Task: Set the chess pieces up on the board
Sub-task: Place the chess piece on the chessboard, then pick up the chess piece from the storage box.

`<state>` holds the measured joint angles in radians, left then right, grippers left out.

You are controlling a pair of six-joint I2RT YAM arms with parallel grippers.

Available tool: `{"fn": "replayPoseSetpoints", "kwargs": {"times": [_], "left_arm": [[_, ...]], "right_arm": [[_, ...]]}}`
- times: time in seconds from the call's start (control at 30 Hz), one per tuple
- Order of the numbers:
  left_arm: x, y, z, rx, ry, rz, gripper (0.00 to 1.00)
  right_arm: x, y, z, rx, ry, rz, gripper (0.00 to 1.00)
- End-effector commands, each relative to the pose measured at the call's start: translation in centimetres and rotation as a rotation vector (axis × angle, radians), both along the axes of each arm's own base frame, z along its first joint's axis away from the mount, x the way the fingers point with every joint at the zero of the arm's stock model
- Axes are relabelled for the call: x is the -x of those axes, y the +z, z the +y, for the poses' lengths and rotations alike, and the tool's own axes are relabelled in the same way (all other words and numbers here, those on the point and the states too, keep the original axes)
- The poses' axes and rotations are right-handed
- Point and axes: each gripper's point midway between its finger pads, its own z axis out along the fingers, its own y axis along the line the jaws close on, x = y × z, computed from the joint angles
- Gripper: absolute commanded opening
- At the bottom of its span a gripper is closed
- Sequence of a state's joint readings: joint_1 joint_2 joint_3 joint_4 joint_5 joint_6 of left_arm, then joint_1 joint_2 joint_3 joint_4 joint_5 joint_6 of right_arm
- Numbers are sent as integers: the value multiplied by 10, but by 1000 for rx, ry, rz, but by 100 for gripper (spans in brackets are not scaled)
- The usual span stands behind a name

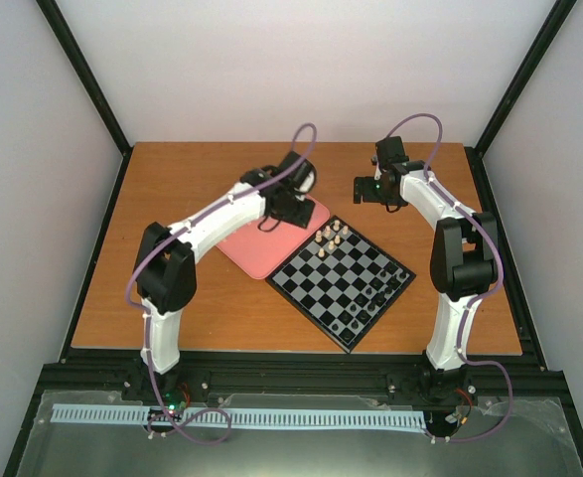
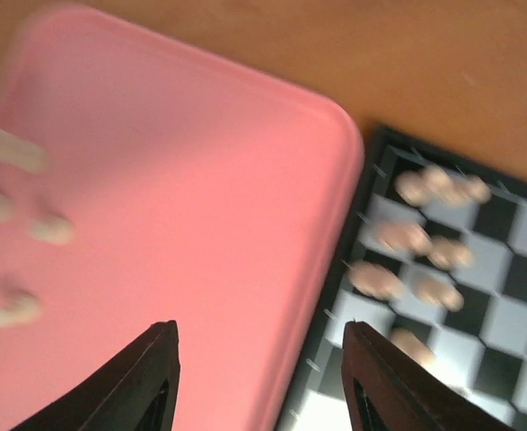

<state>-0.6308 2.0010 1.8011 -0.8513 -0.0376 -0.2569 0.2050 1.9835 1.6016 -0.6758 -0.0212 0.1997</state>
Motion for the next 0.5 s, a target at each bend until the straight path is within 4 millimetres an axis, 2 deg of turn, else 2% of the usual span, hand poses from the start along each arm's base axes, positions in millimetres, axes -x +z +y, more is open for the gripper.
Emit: {"fn": "replayPoseSetpoints", "kwargs": {"times": [0.0,0.1,0.23,0.47], "left_arm": [[-52,11,29,-59,48,-76,51],[-70,-11,42,-81,81,-45,49],[-80,-38,61,-84,115,4,48],[-91,-56,84,-115,141,20,47]], "right_arm": [[-8,11,0,-25,-4,-36,100],[-10,10,1,-25,-4,-31,100],[-13,11,1,-20,-1,-36,100],[-12,3,1,-21,-4,-16,100]]}}
